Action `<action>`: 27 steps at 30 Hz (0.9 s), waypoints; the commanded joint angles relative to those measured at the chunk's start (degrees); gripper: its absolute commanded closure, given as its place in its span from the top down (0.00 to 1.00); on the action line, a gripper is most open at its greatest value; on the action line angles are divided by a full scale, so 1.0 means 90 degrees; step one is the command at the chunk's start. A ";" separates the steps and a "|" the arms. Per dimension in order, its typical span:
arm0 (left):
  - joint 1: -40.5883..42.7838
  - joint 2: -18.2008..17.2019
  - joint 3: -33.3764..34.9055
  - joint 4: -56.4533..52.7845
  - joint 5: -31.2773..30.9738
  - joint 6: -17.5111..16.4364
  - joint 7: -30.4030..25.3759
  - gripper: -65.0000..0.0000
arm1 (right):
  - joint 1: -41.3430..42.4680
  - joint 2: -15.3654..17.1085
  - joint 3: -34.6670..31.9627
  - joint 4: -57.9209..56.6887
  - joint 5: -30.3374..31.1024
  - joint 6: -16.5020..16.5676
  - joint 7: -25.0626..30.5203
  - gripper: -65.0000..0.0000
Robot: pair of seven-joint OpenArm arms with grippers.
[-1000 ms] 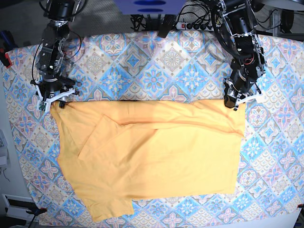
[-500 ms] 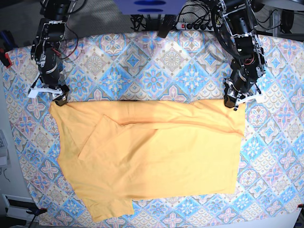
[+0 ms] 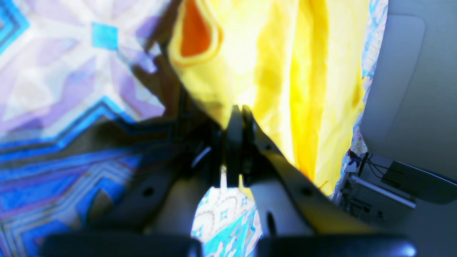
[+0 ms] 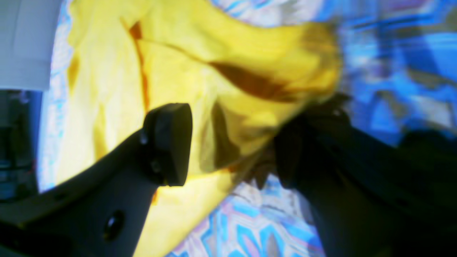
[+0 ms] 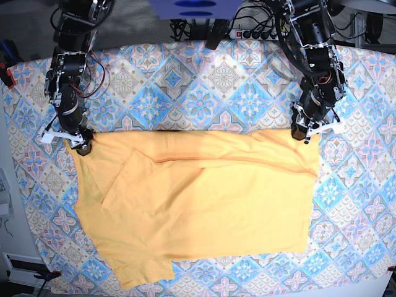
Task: Fold the T-shirt properly
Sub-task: 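Release the shirt and raise both grippers back toward the collar, then pull the shirt's collar edge toward the robot with both grippers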
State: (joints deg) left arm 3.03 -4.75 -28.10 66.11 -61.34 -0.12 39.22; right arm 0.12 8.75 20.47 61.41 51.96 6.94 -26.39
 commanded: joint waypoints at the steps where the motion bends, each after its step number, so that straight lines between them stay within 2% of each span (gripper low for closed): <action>1: 0.0010 -0.0033 -0.0019 0.0025 0.0003 0.0028 0.0013 0.00 | 0.0109 0.0087 0.0016 -0.0029 0.0043 -0.0004 -0.0013 0.54; 4: 0.0020 -0.0033 -0.0019 0.0025 0.0003 0.0028 0.0013 0.00 | 0.0294 0.0087 0.0016 -0.0215 0.0043 0.0005 -0.0013 0.53; 6: 0.0020 -0.0033 -0.0019 0.0025 0.0003 0.0028 0.0013 0.00 | 0.0324 0.0087 0.0016 -0.0234 0.0043 0.0162 -0.0013 0.45; 8: 0.0030 -0.0033 -0.0019 0.0025 0.0003 0.0028 0.0013 0.00 | 0.0324 0.0097 0.0016 -0.0234 0.0043 0.0191 -0.0013 0.30; 11: 0.0167 -0.0033 -0.0019 0.0171 -0.0007 0.0028 0.0013 0.00 | 0.0294 0.0097 0.0026 -0.0225 0.0043 0.0191 -0.0022 0.02; 14: 0.0450 -0.0033 0.0001 0.0640 0.0003 0.0028 0.0013 0.00 | 0.0265 0.0116 0.0104 -0.0205 0.0043 0.0191 -0.0413 0.01; 18: 0.0880 -0.0033 0.0011 0.1265 0.0003 0.0028 0.0023 0.00 | -0.0077 0.0116 0.0690 -0.0059 0.0043 0.0191 -0.0970 0.00; 27: 0.1710 -0.0033 0.0011 0.1900 -0.0007 0.0028 0.0023 0.00 | -0.1200 0.0116 0.1101 0.1074 0.0043 0.0191 -0.1224 0.00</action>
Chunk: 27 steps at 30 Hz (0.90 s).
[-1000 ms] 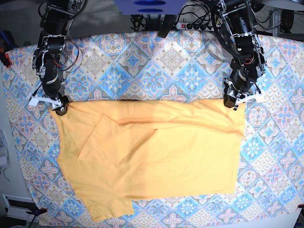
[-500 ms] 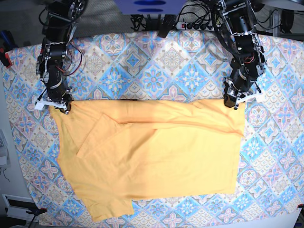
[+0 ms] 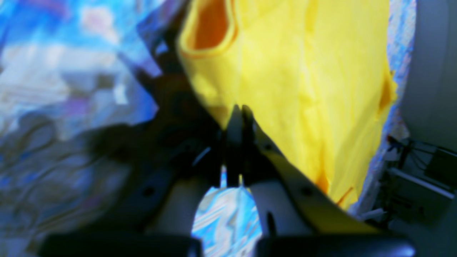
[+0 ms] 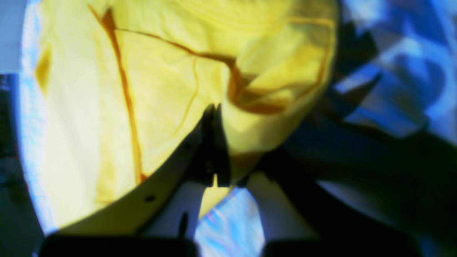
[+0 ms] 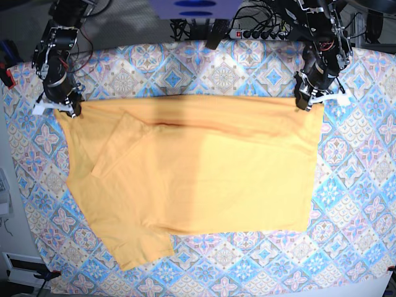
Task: Fold the T-shirt properly
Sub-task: 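Pull the shirt's collar edge toward the robot with both grippers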
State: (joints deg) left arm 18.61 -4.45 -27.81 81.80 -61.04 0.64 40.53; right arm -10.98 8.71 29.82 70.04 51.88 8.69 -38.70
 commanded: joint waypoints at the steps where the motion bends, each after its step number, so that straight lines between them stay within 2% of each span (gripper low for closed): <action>1: 0.0066 -0.0067 -0.0021 0.0215 -0.0041 -0.0057 -0.0123 0.00 | -0.0103 0.0121 0.0100 0.0242 0.0053 -0.0003 0.0143 0.00; 8: 0.0819 -0.0048 -0.0021 0.0967 -0.0041 -0.0057 -0.0123 0.00 | -0.0953 0.0121 0.0169 0.0985 0.0053 -0.0003 0.0143 0.00; 12: 0.1180 -0.0058 -0.0021 0.1055 -0.0451 -0.0057 -0.0123 0.00 | -0.1324 0.0121 0.0169 0.1346 0.0053 -0.0003 0.0143 0.00; 17: 0.1580 -0.0067 -0.0021 0.1065 -0.0793 -0.0057 -0.0123 0.00 | -0.1617 0.0121 0.0169 0.1551 0.0053 -0.0003 0.0153 0.00; 27: 0.1991 -0.0067 -0.0021 0.1065 -0.0793 -0.0057 -0.0123 0.00 | -0.2028 0.0102 0.0383 0.1590 0.0053 -0.0003 0.0153 0.00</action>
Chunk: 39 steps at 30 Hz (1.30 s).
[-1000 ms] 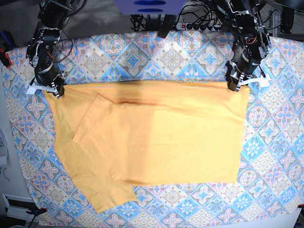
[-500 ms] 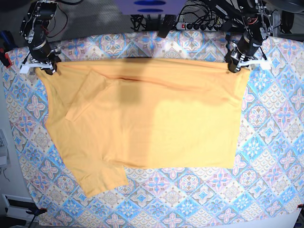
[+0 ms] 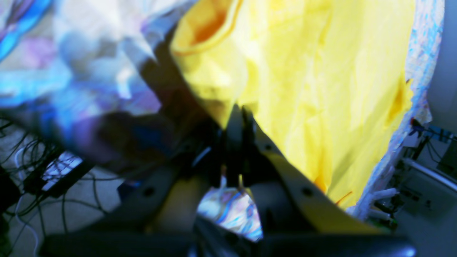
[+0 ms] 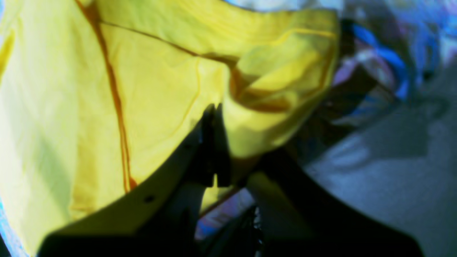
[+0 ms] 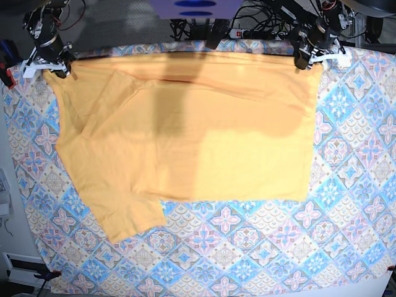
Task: Fold the T-shirt properly
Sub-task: 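Pull the shirt's collar edge toward the robot with both grippers, then move both grippers along the shirt's sides toward the hem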
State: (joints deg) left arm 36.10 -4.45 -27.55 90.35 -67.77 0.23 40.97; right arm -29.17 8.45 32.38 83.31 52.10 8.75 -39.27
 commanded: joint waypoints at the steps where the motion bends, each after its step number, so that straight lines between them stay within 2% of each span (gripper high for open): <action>1: 0.0048 -0.0067 -0.0050 0.0115 -0.0045 -0.0011 -0.0171 0.00 | -0.0007 0.0131 0.0099 0.0116 0.0028 -0.0010 0.0216 0.00; 8: 0.0038 -0.0067 -0.0050 0.0115 -0.0045 -0.0011 -0.0054 0.01 | 0.0022 0.0121 0.0060 0.0077 0.0009 -0.0010 0.0236 0.00; 11: -0.0011 -0.0048 -0.0089 0.0115 -0.0055 0.0009 0.0600 0.17 | 0.0022 0.0121 0.0099 0.0067 0.0009 -0.0020 0.0236 0.07; 14: -0.0011 -0.0048 -0.0099 0.0115 -0.0065 0.0018 0.0688 0.28 | 0.0003 0.0111 0.0099 0.0067 -0.0001 -0.0020 0.0236 0.15; 18: 0.0038 -0.0038 -0.0089 0.0115 -0.0163 0.0018 0.0718 0.29 | -0.0007 0.0102 0.0236 0.0067 -0.0001 -0.0030 0.0236 0.23; 22: 0.0146 -0.0067 -0.0099 0.0125 -0.0592 -0.0001 0.0718 0.29 | -0.0017 -0.0133 0.0764 0.0067 -0.0050 -0.0030 0.0216 0.24; 27: 0.0253 -0.0077 -0.0099 0.0819 -0.0807 -0.0001 0.0718 0.29 | 0.0032 -0.0240 0.1164 0.0116 -0.0558 -0.0030 0.0216 0.24; 35: 0.0312 -0.0077 -0.0109 0.1561 -0.0817 0.0009 0.0718 0.28 | 0.0042 -0.0250 0.1223 0.0585 -0.0558 -0.0030 0.0226 0.24; 39: 0.0263 -0.0077 -0.0353 0.1815 -0.0817 0.0009 0.0718 0.28 | 0.0169 -0.0250 0.1223 0.0917 -0.0567 -0.0030 0.0236 0.24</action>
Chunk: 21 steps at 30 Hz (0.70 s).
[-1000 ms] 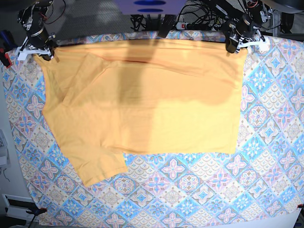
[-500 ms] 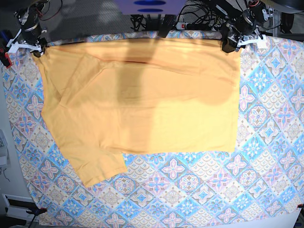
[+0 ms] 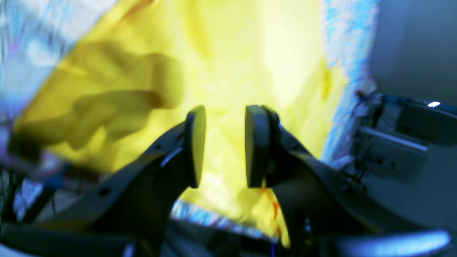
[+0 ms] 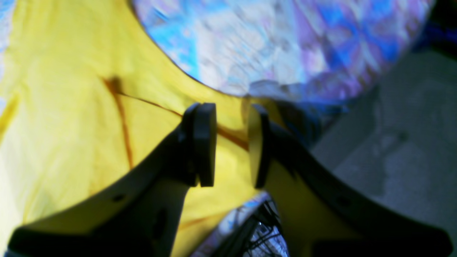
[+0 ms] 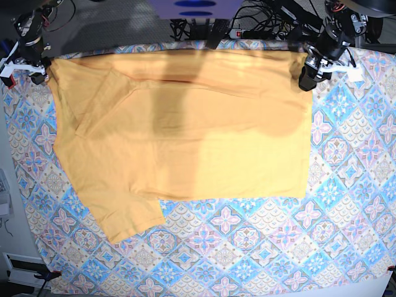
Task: Fold the T-shirt properly
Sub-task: 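Move both grippers along the shirt's sides toward the hem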
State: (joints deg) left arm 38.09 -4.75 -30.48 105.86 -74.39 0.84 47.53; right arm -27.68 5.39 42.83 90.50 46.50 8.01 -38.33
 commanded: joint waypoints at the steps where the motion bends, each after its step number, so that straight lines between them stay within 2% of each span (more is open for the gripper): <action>1: -0.0027 -0.0043 -0.0047 0.0101 -0.0081 -0.0059 -0.0011 0.28 | 0.0140 0.0090 0.0062 0.0206 0.0054 0.0053 0.0112 0.24; 3: -0.0290 -0.0053 -0.0047 0.0101 -0.0081 -0.0059 -0.0011 0.28 | 0.0346 0.0110 0.0032 0.0313 0.0054 0.0053 0.0102 0.24; 6: -0.0730 -0.0278 -0.0037 0.0061 -0.0052 -0.0059 -0.0011 0.28 | 0.0717 0.0119 -0.0075 0.0391 0.0044 0.0062 0.0102 0.24; 11: -0.1756 -0.0453 -0.0018 -0.0241 0.0329 -0.0050 -0.0011 0.28 | 0.1313 0.0451 -0.0954 0.0352 -0.0258 0.0062 0.0102 0.24; 18: -0.2859 -0.0913 0.0070 -0.1521 0.0661 -0.0059 -0.0001 0.28 | 0.2211 0.0735 -0.2019 0.0011 -0.0268 0.0062 0.0102 0.23; 21: -0.3416 -0.1274 0.0295 -0.2205 0.0661 -0.0059 -0.0001 0.28 | 0.2661 0.0754 -0.2331 -0.0449 -0.0268 0.0062 0.0102 0.23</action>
State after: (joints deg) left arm 8.16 -14.87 -27.51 85.21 -67.59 0.89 48.42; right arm -4.49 11.29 21.63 85.49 43.72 8.10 -38.65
